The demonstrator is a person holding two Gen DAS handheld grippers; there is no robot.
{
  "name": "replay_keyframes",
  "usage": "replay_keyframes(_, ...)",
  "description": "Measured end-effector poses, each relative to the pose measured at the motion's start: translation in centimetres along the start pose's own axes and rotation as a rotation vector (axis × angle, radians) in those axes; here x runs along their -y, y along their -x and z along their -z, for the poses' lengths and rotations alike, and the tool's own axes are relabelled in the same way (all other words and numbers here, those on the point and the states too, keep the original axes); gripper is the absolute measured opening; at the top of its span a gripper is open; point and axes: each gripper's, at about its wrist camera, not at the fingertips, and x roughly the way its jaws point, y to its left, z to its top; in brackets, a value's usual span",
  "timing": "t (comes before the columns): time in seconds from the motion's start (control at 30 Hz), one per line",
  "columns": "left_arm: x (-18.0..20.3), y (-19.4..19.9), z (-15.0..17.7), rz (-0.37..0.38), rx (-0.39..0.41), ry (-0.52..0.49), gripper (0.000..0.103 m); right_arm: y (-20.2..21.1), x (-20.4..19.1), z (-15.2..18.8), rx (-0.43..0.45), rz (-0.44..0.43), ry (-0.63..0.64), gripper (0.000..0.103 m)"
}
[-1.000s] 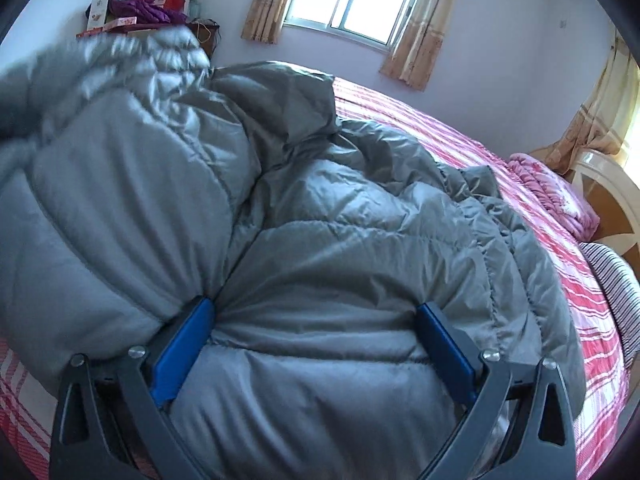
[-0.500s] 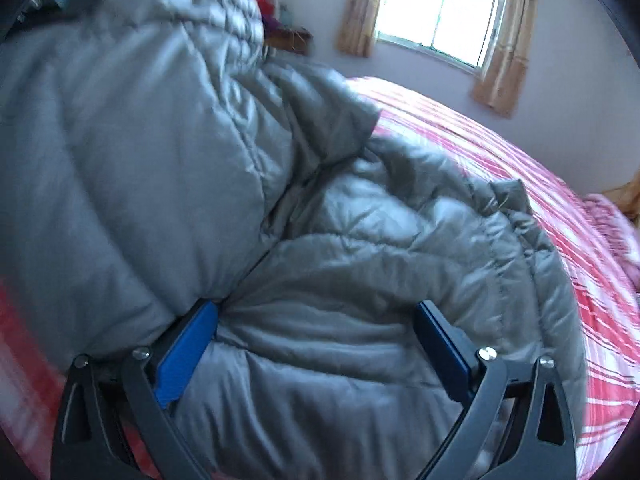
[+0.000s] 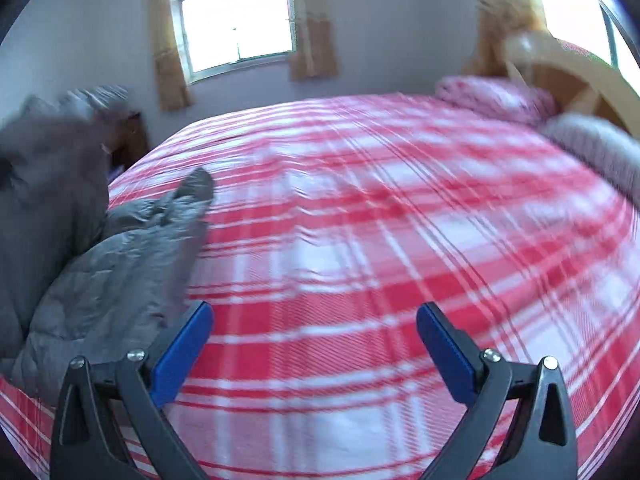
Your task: Fold large clothes
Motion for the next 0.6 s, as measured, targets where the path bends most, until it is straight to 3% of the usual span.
replay_keyframes(0.07, 3.3, -3.2, 1.5, 0.002, -0.055, -0.088, 0.009, -0.4, 1.1, 0.5, -0.014, -0.001, -0.017, 0.103)
replay_keyframes(0.17, 5.7, -4.9, 3.1, -0.008, -0.080, -0.158, 0.009, -0.9, 2.2, 1.2, -0.036, -0.012, -0.026, 0.103)
replay_keyframes(0.33, 7.2, -3.5, 3.2, -0.060, -0.063, -0.252, 0.019, -1.0, 3.7, 1.6, -0.061, -0.030, -0.066, 0.103)
replay_keyframes(0.37, 7.5, -2.4, 2.9, -0.084, -0.052, -0.281, 0.026, -1.3, 3.9, 1.4, -0.059, -0.030, -0.066, 0.103)
replay_keyframes(0.43, 8.0, 0.1, 2.0, -0.106, 0.011, -0.316, 0.051, -1.1, 3.8, 0.8, -0.045, -0.022, -0.047, 0.103)
replay_keyframes(0.47, 7.8, 1.6, 1.4, -0.105, 0.044, -0.316, 0.077, -1.0, 3.7, 0.5, -0.038, -0.011, -0.036, 0.103)
replay_keyframes(0.5, 7.5, 3.3, 1.0, -0.097, 0.093, -0.299, 0.096, -0.8, 3.7, -0.1, -0.032, -0.002, -0.030, 0.103)
replay_keyframes(0.6, 4.2, 7.7, -0.3, -0.107, 0.191, -0.194, 0.099, -0.4, 3.5, -1.7, -0.021, 0.021, -0.020, 0.100)
